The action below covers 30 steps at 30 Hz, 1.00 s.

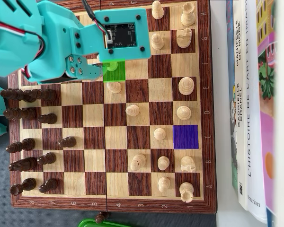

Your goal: Play chess

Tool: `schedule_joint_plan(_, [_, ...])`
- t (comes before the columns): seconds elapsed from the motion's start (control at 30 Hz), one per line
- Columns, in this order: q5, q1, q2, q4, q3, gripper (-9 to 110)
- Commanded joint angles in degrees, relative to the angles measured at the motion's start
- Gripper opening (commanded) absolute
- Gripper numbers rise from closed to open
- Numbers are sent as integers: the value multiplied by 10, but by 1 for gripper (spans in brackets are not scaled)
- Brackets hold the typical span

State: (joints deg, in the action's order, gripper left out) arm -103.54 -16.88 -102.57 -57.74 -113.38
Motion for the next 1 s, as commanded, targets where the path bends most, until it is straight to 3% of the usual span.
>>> schedule_joint_plan(0.0, [-2, 4, -4, 1, 6, 8])
schedule_joint_plan(0.97, [1, 2, -10, -1, 25, 12])
